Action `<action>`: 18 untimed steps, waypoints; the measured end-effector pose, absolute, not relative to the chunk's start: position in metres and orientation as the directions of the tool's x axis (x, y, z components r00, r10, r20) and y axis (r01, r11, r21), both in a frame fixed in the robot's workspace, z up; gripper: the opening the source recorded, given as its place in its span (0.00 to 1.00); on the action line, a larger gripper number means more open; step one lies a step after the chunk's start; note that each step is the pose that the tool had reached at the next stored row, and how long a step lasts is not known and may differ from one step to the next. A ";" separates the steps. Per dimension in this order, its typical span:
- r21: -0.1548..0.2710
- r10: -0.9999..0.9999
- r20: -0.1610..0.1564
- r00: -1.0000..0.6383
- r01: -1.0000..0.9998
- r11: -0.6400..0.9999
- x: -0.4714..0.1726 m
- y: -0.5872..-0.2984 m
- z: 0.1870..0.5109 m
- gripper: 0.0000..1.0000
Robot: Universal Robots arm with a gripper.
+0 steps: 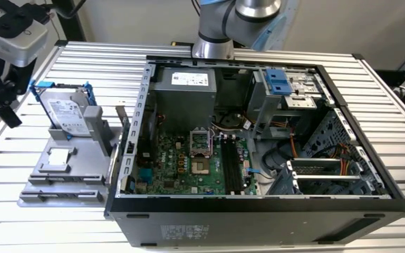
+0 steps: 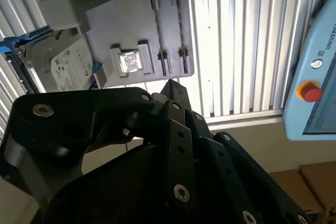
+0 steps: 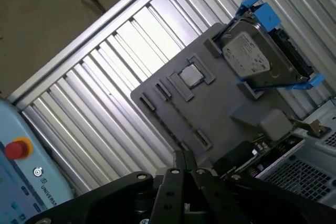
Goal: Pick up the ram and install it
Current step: 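Pick up the ram and move it above insertion slot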
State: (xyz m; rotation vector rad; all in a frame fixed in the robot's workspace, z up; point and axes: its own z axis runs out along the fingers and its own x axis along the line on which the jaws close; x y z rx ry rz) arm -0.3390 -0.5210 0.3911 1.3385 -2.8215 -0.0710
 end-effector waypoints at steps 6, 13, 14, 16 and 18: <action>0.049 -0.839 -0.003 -0.544 -0.838 0.543 -0.339 -0.521 0.391 0.00; 0.048 -0.901 -0.003 -0.433 -0.900 0.433 -0.339 -0.521 0.391 0.00; 0.048 -0.909 -0.004 -0.417 -0.908 0.416 -0.339 -0.521 0.391 0.00; 0.048 -0.923 -0.004 -0.384 -0.922 0.383 -0.339 -0.521 0.391 0.00; 0.048 -0.937 -0.003 -0.349 -0.936 0.349 -0.339 -0.521 0.391 0.00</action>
